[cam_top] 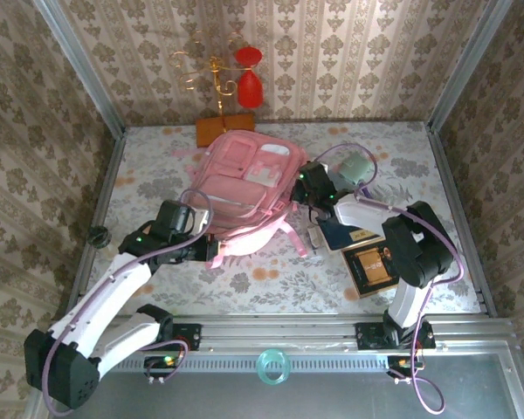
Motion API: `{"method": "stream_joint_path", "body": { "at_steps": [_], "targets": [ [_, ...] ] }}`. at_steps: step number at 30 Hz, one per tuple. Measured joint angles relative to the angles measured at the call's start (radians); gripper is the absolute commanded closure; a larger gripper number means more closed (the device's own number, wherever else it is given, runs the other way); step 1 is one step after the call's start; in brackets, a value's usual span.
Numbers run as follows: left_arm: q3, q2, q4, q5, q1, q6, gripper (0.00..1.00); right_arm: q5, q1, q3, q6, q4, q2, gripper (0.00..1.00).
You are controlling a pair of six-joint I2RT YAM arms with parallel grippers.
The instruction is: Pack the student bag
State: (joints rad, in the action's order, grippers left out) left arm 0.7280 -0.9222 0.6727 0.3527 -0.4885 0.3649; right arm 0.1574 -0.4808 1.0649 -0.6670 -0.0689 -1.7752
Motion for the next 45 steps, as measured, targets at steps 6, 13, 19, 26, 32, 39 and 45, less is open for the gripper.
{"method": "stream_joint_path", "body": {
  "at_steps": [6,13,19,26,32,39,45],
  "targets": [
    [-0.011,-0.024,-0.107,0.047,-0.068,0.029,1.0,-0.074,0.046,0.127,0.096,0.126,-0.016,0.57],
    [-0.011,-0.087,-0.187,0.044,-0.124,0.047,1.0,-0.198,0.024,0.111,0.169,0.303,0.128,0.28],
    [-0.011,-0.093,-0.196,0.033,-0.14,0.047,1.0,-0.354,-0.1,-0.151,-0.054,0.22,0.324,0.17],
    [-0.011,-0.093,-0.203,0.014,-0.169,0.046,1.0,-0.375,-0.19,-0.278,-0.324,0.082,0.279,0.19],
    [-0.012,-0.093,-0.212,0.008,-0.179,0.046,1.0,-0.364,-0.203,-0.308,-0.436,-0.066,0.24,0.5],
    [-0.015,-0.092,-0.225,0.006,-0.18,0.038,1.0,-0.326,-0.196,-0.329,-0.448,-0.13,0.237,1.0],
    [-0.007,-0.061,-0.186,-0.037,-0.18,0.002,1.0,-0.359,-0.084,-0.324,-0.349,-0.066,0.31,1.0]
  ]
}}
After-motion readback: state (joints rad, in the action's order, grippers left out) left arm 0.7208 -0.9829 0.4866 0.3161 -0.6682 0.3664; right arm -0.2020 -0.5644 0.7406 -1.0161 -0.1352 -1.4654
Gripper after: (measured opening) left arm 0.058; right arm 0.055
